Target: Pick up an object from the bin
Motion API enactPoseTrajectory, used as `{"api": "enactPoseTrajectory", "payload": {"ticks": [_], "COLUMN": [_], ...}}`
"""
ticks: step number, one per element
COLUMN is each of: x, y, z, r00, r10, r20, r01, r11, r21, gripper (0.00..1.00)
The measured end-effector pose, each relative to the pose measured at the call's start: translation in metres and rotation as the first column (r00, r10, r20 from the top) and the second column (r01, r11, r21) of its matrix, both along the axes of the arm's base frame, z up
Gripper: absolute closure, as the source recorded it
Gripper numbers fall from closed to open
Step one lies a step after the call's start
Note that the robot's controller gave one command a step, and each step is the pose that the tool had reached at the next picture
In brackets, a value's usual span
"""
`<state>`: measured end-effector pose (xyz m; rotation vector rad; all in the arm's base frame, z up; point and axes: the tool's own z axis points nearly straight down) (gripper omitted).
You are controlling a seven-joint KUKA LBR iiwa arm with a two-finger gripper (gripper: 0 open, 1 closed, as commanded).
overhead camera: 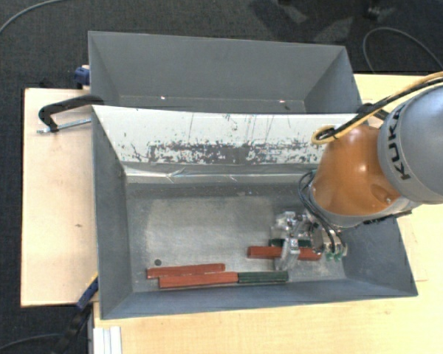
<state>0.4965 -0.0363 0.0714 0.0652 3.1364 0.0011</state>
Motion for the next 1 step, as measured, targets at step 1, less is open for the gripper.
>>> {"api": "enactPoseTrajectory", "payload": {"ticks": [1], "x": [0.0220], "y": [-0.0209], "z": [0.1339], "r00": [0.999], "r10": [-0.036], "r20": [0.010], "r01": [0.036], "r11": [0.999], "r21": [-0.001], "gripper": [1.00]}}
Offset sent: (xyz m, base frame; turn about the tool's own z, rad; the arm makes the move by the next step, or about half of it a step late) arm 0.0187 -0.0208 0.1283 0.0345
